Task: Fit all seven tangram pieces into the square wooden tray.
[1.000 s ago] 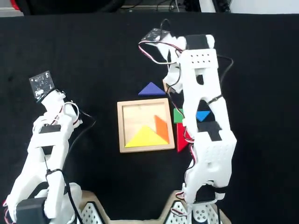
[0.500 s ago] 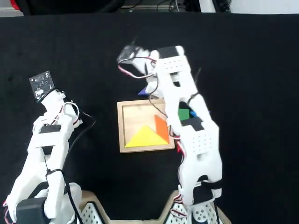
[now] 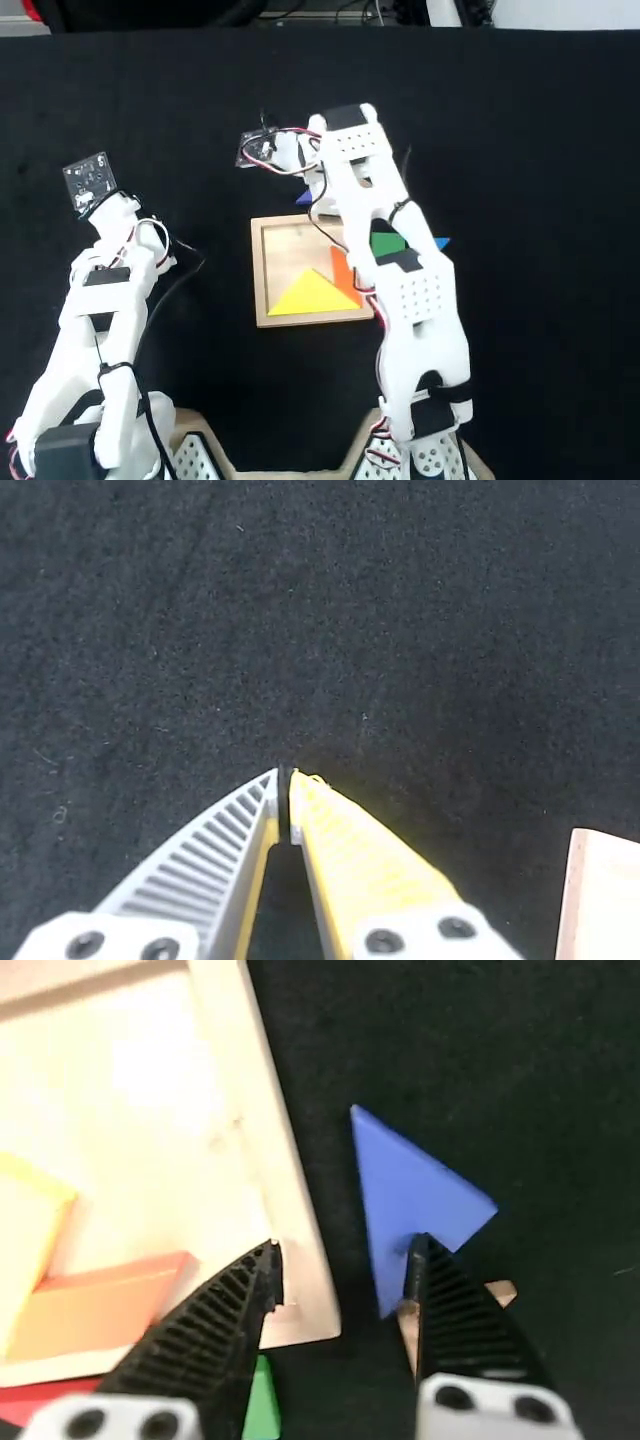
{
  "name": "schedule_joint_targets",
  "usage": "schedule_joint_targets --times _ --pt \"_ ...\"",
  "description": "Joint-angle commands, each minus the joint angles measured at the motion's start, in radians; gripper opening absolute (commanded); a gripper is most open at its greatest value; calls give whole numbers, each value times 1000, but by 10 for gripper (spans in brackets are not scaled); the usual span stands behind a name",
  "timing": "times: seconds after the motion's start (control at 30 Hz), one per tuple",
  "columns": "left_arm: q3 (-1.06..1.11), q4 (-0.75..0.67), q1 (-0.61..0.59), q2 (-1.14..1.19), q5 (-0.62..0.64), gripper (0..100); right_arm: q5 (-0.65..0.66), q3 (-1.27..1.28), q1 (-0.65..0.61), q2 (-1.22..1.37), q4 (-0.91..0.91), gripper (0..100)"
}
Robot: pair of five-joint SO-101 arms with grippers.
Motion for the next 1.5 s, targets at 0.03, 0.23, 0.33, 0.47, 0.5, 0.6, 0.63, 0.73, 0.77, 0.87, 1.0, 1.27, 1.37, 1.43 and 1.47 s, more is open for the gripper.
schedule_joint_targets --times 0.03,0.23,0.33,0.47,0.5,0.6,0.63,0.73,0.77,0.87,1.0,1.27,1.37,1.43,1.47 --pt "-4 -17 12 -31 -9 33 17 -113 -5 1 12 206" --pt "-4 -17 12 -31 -9 33 18 -194 0 35 17 327" --pt "-4 -17 13 -31 -9 33 55 -203 2 54 31 371" --pt "-4 -17 13 -31 -9 33 66 -203 5 65 37 348" --pt "-4 -17 13 -31 -9 33 68 -199 5 68 37 346" --pt "-4 -17 13 -31 -9 33 71 -209 12 90 35 347" --pt "-4 -17 13 -31 -9 33 72 -220 17 101 35 347" --pt "-4 -17 13 -31 -9 33 72 -265 23 137 37 347" --pt "-4 -17 13 -31 -9 33 72 -283 23 151 43 347" --pt "-4 -17 13 -31 -9 33 72 -328 20 193 44 347" --pt "-4 -17 13 -31 -9 33 74 -381 21 222 64 346" --pt "-4 -17 13 -31 -9 33 91 -418 38 275 78 346" --pt "-4 -17 13 -31 -9 33 94 -418 40 280 80 346" --pt "-4 -17 13 -31 -9 33 94 -418 40 280 80 345" --pt "-4 -17 13 -31 -9 33 94 -418 40 282 80 345"
